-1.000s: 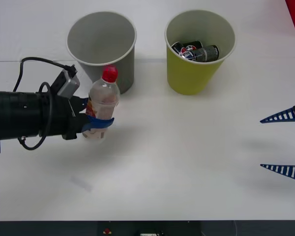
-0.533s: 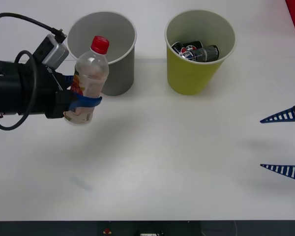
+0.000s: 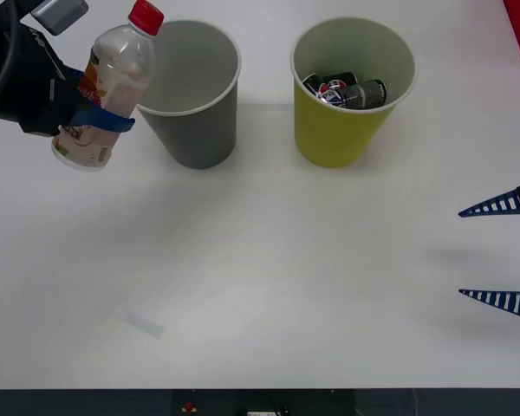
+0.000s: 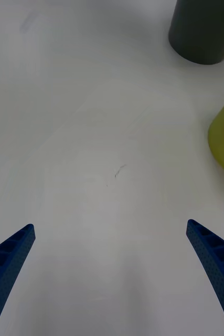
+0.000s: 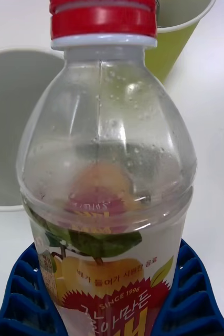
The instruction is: Put the can into the green bin and the plastic bottle into the gray bin
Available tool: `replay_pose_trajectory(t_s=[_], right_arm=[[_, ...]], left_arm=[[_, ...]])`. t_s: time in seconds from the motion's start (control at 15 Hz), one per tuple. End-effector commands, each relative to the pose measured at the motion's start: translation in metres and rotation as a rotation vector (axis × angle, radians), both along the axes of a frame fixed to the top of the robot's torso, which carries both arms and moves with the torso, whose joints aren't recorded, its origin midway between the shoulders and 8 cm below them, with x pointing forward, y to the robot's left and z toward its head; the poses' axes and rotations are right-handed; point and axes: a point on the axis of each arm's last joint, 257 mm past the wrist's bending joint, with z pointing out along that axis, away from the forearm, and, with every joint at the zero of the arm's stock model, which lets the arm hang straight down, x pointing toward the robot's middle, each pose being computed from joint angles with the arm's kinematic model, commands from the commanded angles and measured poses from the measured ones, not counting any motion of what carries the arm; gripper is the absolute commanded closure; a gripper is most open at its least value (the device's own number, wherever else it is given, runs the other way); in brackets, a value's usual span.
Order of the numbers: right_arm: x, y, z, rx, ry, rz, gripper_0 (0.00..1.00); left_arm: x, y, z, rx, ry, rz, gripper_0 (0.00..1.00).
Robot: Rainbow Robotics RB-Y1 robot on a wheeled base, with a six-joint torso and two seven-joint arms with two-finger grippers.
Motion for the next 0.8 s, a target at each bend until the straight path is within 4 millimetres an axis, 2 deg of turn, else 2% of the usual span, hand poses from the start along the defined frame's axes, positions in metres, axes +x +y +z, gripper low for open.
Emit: replay_pose_trajectory(t_s=[0.07, 0.4, 0.8], right_arm=[[0.0, 0.0, 0.0, 0.0, 0.0, 0.0, 0.0], [0.0, 0.0, 0.0, 0.0, 0.0, 0.0, 0.0], [0.0, 0.0, 0.0, 0.0, 0.0, 0.0, 0.0]], left_arm=[[0.022, -0.003, 0.017, 0.019, 0.014, 0.006, 1.0], [0.069, -0.023, 0.044, 0.021, 0.022, 0.009, 1.0], [0.125, -0.052, 0.049, -0.013, 0.036, 0.04, 1.0]])
